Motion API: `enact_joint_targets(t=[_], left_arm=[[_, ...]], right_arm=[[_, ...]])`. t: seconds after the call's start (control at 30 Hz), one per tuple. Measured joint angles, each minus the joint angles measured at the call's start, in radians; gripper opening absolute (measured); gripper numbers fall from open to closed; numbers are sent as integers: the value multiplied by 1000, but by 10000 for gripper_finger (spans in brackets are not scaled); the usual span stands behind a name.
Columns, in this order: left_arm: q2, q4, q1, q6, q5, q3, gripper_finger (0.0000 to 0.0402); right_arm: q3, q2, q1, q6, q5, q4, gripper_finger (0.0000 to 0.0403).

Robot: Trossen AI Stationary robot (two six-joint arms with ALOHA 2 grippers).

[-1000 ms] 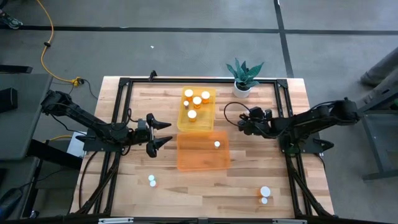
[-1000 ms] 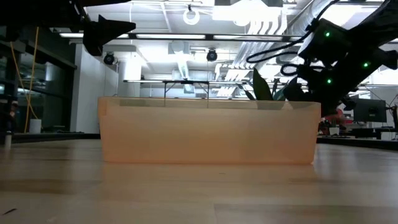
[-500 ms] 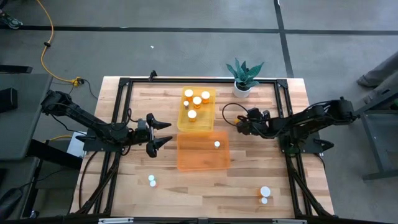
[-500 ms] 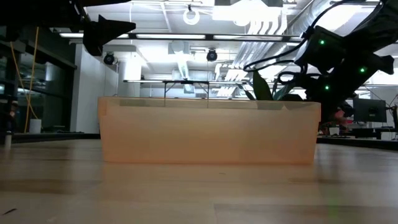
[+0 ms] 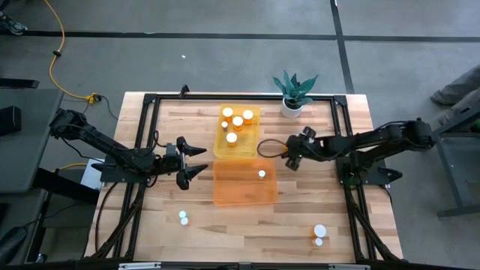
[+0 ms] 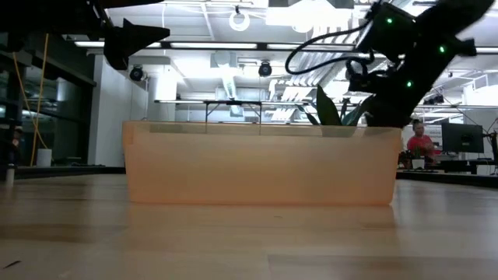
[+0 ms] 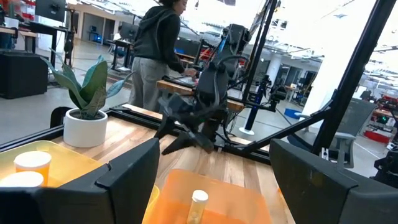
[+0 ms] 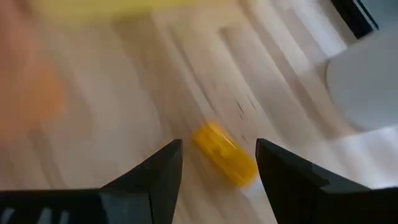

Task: Pick and place medicine bottles into bin by pill shape (circle, oval)
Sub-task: Put the orange tablet bottle into the orange bin

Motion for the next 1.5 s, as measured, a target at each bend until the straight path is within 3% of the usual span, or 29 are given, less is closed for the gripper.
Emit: enact_joint_targets(t=[0.1, 0.3, 0.63, 0.97, 1.27, 1.5], left_arm=[[0, 0, 0, 0, 0, 0, 291], [0, 0, 0, 0, 0, 0, 291], [0, -2, 0, 0, 8, 0, 291], [0, -3, 0, 0, 11, 0, 291], [0, -3, 0, 0, 11, 0, 291], [0, -3, 0, 0, 11, 0, 291]], right_arm=[[88, 4, 0, -162, -32, -197, 197], [212, 68, -55, -282, -148, -425, 197], [277, 256, -131, -567, -199, -422, 197], [300, 396, -216, -661, -196, -402, 197], [304, 413, -243, -683, -218, -396, 195], [302, 414, -243, -679, -228, -403, 140]])
